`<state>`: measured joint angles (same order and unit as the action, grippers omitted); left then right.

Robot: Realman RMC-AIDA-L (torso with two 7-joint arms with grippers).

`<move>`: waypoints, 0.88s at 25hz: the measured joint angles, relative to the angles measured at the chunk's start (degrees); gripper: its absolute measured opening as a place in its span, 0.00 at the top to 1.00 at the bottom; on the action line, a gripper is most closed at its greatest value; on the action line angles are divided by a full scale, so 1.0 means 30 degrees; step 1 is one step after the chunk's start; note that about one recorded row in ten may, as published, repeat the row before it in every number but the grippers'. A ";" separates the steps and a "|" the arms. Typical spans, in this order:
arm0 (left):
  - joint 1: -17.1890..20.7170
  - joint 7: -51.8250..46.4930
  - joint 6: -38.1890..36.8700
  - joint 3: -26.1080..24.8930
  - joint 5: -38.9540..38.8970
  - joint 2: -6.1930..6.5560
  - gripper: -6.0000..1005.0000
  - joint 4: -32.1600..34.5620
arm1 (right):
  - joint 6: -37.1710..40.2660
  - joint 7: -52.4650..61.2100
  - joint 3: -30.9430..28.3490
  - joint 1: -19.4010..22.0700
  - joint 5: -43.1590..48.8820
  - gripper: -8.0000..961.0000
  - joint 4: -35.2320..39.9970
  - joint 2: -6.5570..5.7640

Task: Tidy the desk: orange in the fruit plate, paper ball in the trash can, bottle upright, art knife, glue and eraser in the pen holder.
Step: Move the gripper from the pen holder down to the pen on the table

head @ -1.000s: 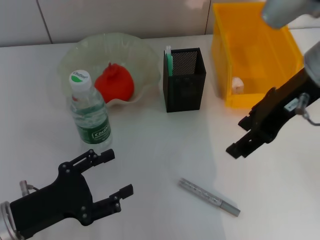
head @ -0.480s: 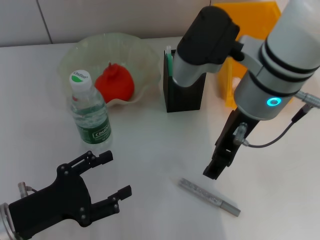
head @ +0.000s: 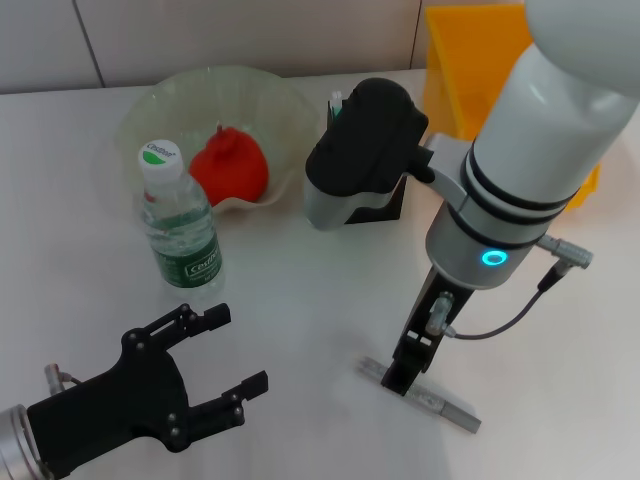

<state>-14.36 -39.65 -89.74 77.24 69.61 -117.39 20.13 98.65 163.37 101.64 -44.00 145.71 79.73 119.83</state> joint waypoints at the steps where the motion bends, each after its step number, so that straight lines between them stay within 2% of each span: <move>1: -0.0002 -0.0001 0.0014 0.0008 0.0000 -0.0011 0.20 -0.0001 | -0.0217 0.0083 0.0178 0.0061 -0.0170 0.28 -0.0076 0.0009; 14: -0.0023 -0.0052 0.0056 0.0017 0.0056 0.0055 0.20 -0.0002 | -0.1933 0.0817 0.0814 0.0349 -0.0458 0.30 -0.1755 0.0019; 20: -0.0170 -0.0507 -0.0027 -0.0027 0.0982 0.0128 0.20 -0.0002 | -0.2077 0.0824 0.0831 0.0371 -0.0391 0.31 -0.1960 -0.0025; 22: -0.0301 -0.0864 0.0036 -0.0110 0.1356 0.0114 0.20 -0.0002 | -0.2101 0.0823 0.0842 0.0372 -0.0300 0.38 -0.2010 -0.0040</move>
<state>-15.26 -42.24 -89.64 76.91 73.68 -117.05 20.12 92.35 165.84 104.17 -42.89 144.81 73.70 119.71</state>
